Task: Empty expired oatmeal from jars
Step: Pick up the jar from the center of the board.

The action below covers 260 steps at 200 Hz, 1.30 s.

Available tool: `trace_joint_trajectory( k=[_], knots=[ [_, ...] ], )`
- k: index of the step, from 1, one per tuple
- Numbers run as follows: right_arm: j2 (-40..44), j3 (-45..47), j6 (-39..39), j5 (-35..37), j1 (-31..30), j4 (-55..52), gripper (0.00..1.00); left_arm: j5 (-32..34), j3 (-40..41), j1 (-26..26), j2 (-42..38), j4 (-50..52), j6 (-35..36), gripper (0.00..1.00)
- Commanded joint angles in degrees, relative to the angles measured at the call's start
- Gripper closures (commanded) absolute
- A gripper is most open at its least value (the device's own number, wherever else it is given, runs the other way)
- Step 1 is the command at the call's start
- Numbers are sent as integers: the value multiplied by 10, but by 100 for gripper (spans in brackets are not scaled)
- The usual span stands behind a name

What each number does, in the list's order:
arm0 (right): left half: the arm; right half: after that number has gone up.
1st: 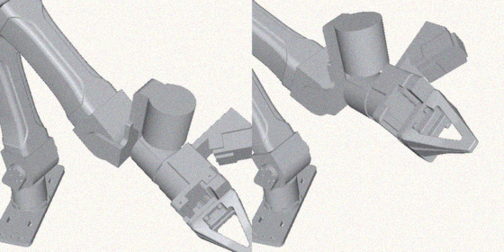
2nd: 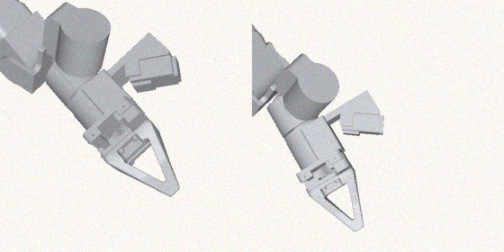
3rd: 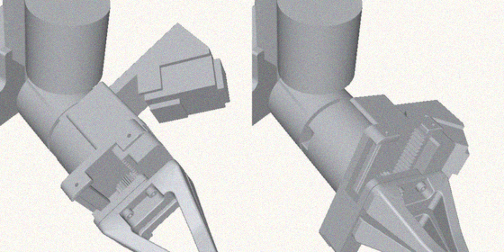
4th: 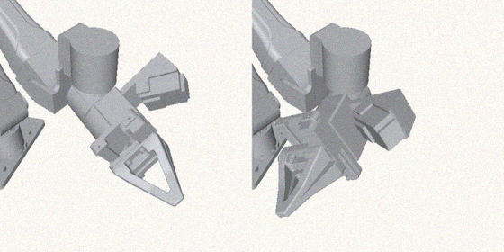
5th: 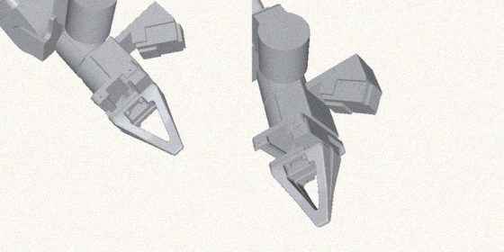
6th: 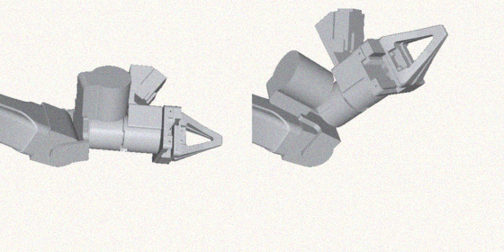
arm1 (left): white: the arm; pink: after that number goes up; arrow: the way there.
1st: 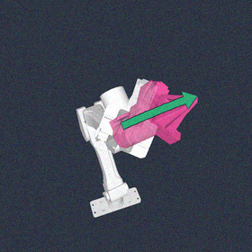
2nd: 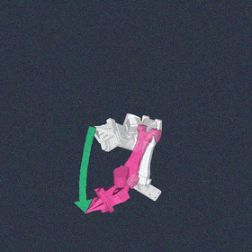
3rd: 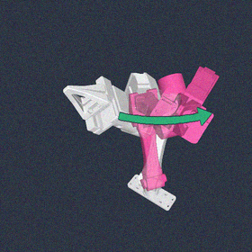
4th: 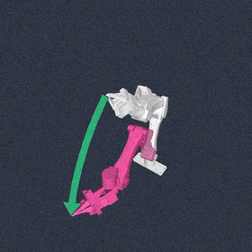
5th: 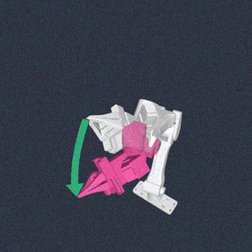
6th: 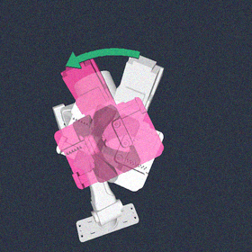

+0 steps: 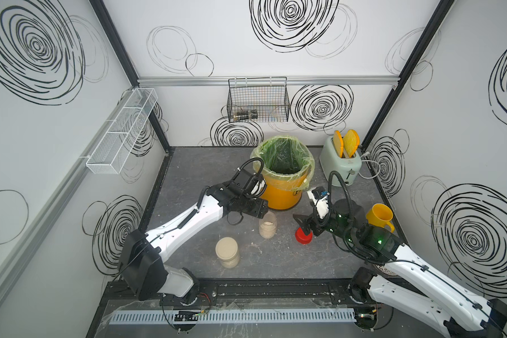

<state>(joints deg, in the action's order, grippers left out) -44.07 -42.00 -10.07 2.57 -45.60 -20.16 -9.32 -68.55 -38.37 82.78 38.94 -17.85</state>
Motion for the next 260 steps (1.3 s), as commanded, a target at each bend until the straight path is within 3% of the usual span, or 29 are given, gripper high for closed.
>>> trace_joint_trajectory(
  k=[1, 39, 110, 142, 260],
  knots=[
    [8, 3, 9, 13, -1, 26, 8, 12, 3, -6, 16, -3, -2, 32],
    [17, 8, 17, 19, -1, 30, 7, 14, -3, -7, 49, -4, 0, 49],
    [29, 15, 27, 22, 12, 31, 5, 16, -4, -20, 73, -8, 0, 59],
    [30, 14, 30, 18, 20, 32, 5, 18, -3, -22, 84, -10, 2, 69],
    [33, 21, 30, -9, 44, 37, 5, 29, -9, -22, 94, 0, 9, 80]
  ],
)
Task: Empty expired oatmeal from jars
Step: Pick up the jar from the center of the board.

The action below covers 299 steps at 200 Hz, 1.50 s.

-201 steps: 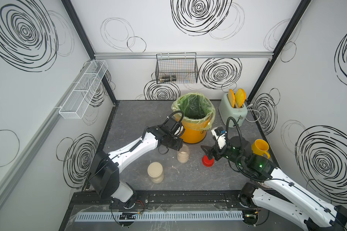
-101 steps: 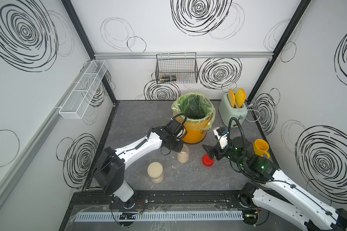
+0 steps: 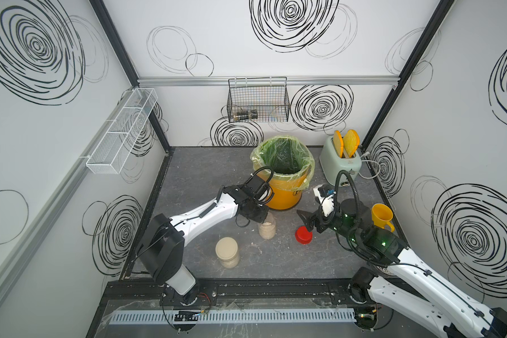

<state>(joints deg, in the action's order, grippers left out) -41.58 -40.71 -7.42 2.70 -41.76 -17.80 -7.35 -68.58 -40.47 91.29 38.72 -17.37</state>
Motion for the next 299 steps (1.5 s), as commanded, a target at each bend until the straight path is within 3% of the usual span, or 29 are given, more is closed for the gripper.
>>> trace_joint_trajectory(
  k=[1, 43, 64, 121, 142, 165, 186, 206, 247, 299],
  knots=[
    [7, 9, 3, -10, 5, 14, 5, 10, -9, -1, 9, 3, 5, 80],
    [12, 12, 4, -17, 10, 16, 5, 2, -11, 1, 11, 5, 5, 89],
    [21, 13, 3, -21, 13, 16, 5, -11, -10, 5, 7, 7, 2, 100],
    [39, 8, -38, -107, 32, 25, 6, -52, -25, 21, -58, 31, -52, 100],
    [39, 11, -90, -209, 76, 38, 7, -82, -37, 32, -80, 49, -96, 100],
    [42, 24, -167, -381, 162, 71, 8, -115, -49, 34, -106, 58, -135, 100],
    [55, 55, -270, -518, 237, 143, 9, -144, -59, 40, -120, 70, -163, 100],
    [72, 99, -376, -600, 289, 228, 10, -179, -57, 46, -135, 62, -194, 100],
    [104, 154, -470, -635, 320, 276, 9, -237, -65, 46, -148, 38, -258, 100],
    [124, 249, -582, -625, 318, 460, 7, -265, -65, 46, -158, -2, -310, 100]
  ],
)
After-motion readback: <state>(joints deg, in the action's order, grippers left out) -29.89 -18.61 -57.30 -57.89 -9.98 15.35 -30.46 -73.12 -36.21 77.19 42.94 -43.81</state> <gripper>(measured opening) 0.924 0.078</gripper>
